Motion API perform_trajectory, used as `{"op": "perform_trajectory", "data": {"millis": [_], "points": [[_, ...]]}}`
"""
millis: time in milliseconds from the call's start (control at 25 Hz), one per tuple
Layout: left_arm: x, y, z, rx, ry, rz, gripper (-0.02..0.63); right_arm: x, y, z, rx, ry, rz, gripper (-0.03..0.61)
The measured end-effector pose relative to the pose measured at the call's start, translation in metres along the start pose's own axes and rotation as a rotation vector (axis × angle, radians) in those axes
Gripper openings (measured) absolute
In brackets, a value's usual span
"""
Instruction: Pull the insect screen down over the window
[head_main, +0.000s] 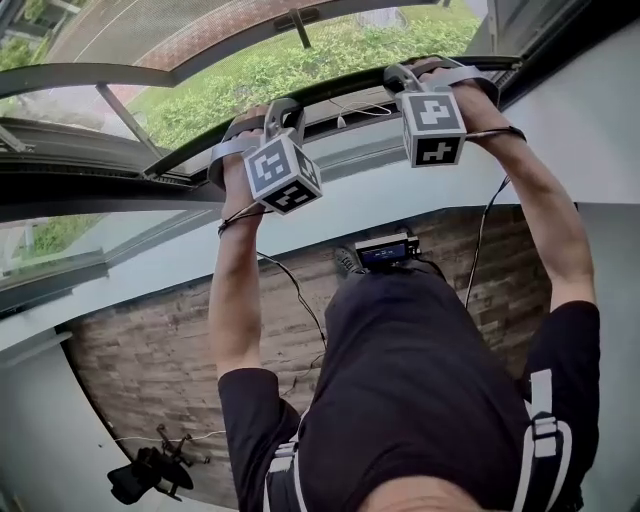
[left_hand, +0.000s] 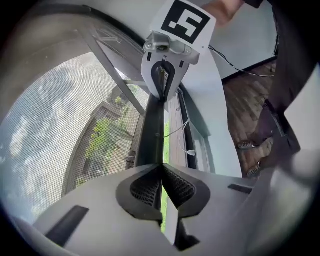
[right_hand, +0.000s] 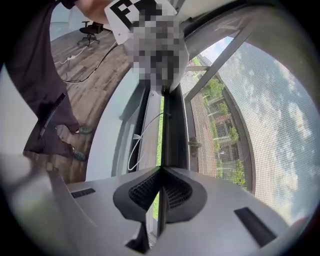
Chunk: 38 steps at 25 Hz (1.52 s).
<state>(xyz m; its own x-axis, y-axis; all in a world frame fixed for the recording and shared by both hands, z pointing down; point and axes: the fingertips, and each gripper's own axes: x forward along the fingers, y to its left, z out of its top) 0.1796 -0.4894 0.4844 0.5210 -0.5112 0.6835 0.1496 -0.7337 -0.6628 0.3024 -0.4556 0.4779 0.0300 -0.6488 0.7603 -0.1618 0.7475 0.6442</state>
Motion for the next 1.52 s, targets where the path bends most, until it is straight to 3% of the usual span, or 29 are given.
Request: {"op": "perform_trajectory", "data": {"millis": [120,280,520,720,800,840,960,1040,1120,1160,1200,1280,1360,1400,1440,1480,1520], "points": [[0.011,-0.011,-0.004,-0.015,0.014,-0.016,0.023,0.008,0.012,0.001,0.014,-0.002,0.016,0.02],[0.022,-0.017,-0.008,-0.007,0.033,-0.002,0.023,0.024,0.017,-0.005,0.019,-0.009,-0.055,0.02],[0.034,-0.027,-0.014,-0.006,0.076,-0.002,0.023,0.035,0.026,-0.005,0.017,0.003,-0.071,0.02],[0.035,-0.027,-0.014,-0.024,0.112,0.013,0.023,0.033,0.024,-0.006,0.042,-0.01,-0.178,0.021],[0.034,-0.03,-0.01,-0.033,0.12,0.007,0.023,0.018,0.03,-0.008,0.117,-0.039,-0.269,0.031],[0.033,-0.032,-0.009,-0.032,0.122,0.005,0.023,0.008,0.039,-0.004,0.205,-0.086,-0.28,0.041],[0.033,-0.03,-0.007,-0.026,0.126,0.01,0.023,0.019,0.08,0.011,0.492,-0.2,-0.151,0.176],[0.033,-0.03,-0.008,-0.029,0.126,0.01,0.023,0.057,0.096,0.007,0.529,-0.162,-0.111,0.206],[0.032,-0.031,-0.008,-0.036,0.125,0.006,0.023,0.08,0.107,0.009,0.509,-0.147,-0.075,0.198],[0.032,-0.032,-0.008,-0.037,0.126,0.002,0.023,0.08,0.118,0.018,0.499,-0.17,-0.024,0.063],[0.031,-0.032,-0.008,-0.038,0.126,-0.002,0.023,0.073,0.131,0.034,0.501,-0.225,0.044,0.006],[0.03,-0.033,-0.007,-0.037,0.125,-0.004,0.023,0.045,0.152,0.072,0.577,-0.401,0.194,0.008],[0.03,-0.032,-0.007,-0.037,0.123,0.006,0.023,0.021,0.151,0.092,0.678,-0.518,0.269,0.009],[0.031,-0.031,-0.007,-0.037,0.123,0.01,0.023,0.017,0.146,0.092,0.723,-0.536,0.269,0.038],[0.031,-0.031,-0.007,-0.037,0.123,0.011,0.023,0.014,0.142,0.09,0.786,-0.56,0.286,0.108],[0.031,-0.031,-0.007,-0.037,0.122,0.01,0.023,0.005,0.14,0.09,0.884,-0.63,0.361,0.127],[0.03,-0.032,-0.006,-0.037,0.119,0.009,0.023,-0.014,0.139,0.095,1.007,-0.767,0.507,0.129]]}}
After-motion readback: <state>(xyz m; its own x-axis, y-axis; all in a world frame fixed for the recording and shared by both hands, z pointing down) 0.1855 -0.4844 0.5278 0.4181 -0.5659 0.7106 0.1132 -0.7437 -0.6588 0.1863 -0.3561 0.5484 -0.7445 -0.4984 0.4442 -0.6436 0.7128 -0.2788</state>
